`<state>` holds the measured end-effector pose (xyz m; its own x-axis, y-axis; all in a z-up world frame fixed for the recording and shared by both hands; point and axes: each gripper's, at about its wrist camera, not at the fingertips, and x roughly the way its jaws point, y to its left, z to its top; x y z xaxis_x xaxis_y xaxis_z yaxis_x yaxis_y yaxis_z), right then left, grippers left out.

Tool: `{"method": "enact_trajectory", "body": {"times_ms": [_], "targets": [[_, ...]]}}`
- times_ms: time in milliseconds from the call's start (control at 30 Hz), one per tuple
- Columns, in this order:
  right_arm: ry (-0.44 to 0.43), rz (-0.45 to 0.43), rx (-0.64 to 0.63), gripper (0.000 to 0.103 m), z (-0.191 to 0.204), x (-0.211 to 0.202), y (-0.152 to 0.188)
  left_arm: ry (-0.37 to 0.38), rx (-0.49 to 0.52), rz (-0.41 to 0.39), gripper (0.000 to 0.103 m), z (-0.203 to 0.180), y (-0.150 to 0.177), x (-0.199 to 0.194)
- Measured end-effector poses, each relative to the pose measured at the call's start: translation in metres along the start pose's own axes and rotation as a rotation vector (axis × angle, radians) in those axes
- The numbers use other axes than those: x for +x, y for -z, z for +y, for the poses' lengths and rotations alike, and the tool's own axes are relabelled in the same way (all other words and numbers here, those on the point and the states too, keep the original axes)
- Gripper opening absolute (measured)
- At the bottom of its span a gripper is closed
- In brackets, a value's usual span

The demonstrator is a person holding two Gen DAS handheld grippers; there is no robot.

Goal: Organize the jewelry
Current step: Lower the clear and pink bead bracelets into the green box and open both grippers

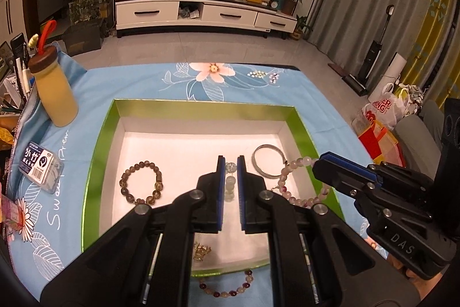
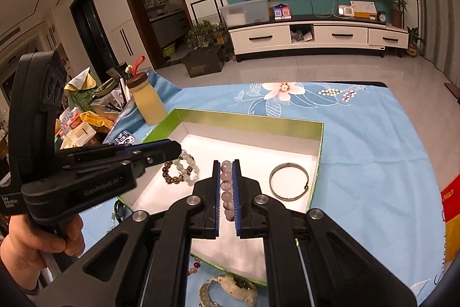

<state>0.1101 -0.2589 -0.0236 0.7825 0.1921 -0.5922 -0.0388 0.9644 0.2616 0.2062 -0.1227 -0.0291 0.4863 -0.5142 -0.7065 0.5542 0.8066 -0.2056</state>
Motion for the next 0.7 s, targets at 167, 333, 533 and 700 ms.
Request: {"method": "enact_trajectory", "body": {"times_ms": [167, 333, 533, 700], "targets": [[0.005, 0.019, -0.001, 0.007, -0.002, 0.013, -0.001, -0.016, 0.0, 0.017, 0.008, 0.003, 0.0, 0.011], [0.01, 0.03, 0.003, 0.007, -0.004, 0.021, -0.001, -0.031, -0.001, 0.027, 0.008, 0.006, 0.0, 0.019], [0.014, 0.046, 0.001, 0.007, -0.005, 0.031, -0.001, -0.04, -0.005, 0.041, 0.008, 0.011, 0.001, 0.029], [0.015, 0.058, 0.003, 0.007, -0.006, 0.037, 0.0, -0.051, -0.002, 0.052, 0.008, 0.012, 0.001, 0.035]]}}
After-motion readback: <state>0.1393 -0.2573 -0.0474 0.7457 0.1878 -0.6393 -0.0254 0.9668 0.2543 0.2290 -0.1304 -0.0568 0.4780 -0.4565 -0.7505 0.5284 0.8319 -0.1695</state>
